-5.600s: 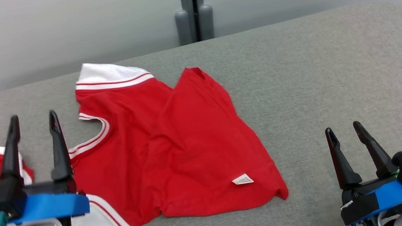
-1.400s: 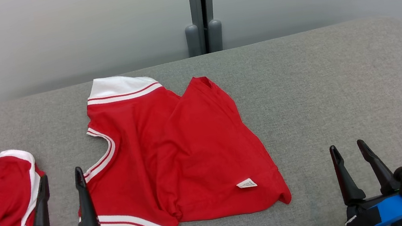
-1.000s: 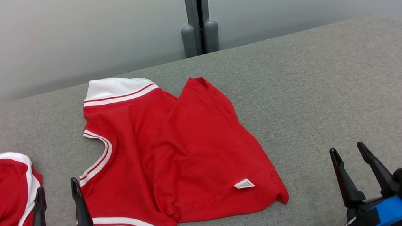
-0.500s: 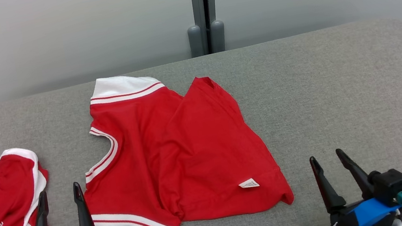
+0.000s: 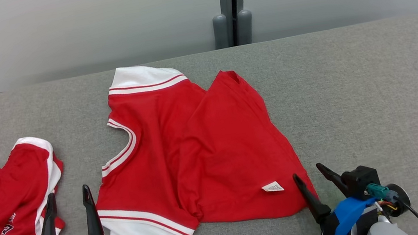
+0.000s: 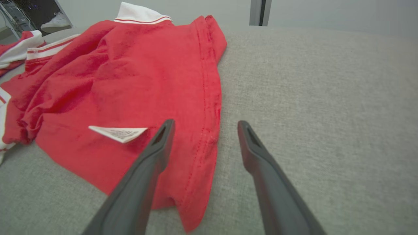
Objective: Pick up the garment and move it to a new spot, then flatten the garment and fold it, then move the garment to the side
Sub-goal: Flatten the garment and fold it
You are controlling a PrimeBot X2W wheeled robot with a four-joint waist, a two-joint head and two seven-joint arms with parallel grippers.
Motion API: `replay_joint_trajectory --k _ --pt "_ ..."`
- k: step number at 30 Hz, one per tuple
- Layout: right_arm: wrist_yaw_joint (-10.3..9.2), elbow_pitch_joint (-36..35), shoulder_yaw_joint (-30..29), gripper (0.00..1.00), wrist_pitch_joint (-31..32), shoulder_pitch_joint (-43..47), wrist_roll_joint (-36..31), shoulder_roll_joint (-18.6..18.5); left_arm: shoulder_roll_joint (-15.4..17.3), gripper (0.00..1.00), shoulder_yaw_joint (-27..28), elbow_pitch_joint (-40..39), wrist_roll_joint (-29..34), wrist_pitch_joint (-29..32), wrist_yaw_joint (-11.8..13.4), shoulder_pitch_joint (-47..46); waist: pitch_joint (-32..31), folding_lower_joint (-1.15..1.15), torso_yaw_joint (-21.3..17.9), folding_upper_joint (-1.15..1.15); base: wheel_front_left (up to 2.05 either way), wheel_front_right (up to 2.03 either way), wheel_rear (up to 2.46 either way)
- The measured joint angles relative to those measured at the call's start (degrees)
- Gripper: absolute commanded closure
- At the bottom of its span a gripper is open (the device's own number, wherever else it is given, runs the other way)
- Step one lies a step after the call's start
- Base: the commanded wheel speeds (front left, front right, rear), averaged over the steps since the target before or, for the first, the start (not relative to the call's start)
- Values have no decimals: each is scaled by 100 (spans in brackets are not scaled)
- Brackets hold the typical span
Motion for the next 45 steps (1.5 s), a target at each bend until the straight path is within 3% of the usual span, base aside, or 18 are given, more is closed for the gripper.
replay_joint_trajectory --k 11,29,30,31,32,33,45 --pt "-1 957 346 0 -3 -366 621 18 -3 0 -4 99 0 0 -58 -76 112 0 138 0 0 0 0" --pt "-1 721 921 0 -1 -698 1198 -60 -8 0 -220 194 -64 0 -65 -225 268 0 227 0 0 0 0" --pt "-1 721 921 7 -1 -698 1198 -60 -8 0 -220 194 -64 0 -65 -225 268 0 227 0 0 0 0" --pt "-1 730 961 53 -1 -724 1205 -55 -7 0 -233 209 -71 -1 -65 -236 291 0 245 0 0 0 0" --pt "-1 734 988 85 -1 -736 1209 -48 -7 0 -241 213 -74 -1 -65 -240 303 0 252 0 0 0 0" --pt "-1 736 1018 100 -1 -759 1213 -42 -8 0 -248 218 -82 0 -64 -243 314 0 258 0 0 0 0" --pt "0 -256 844 100 0 -620 791 -243 -8 0 -245 265 -157 -1 -48 -224 259 0 104 0 0 0 0"
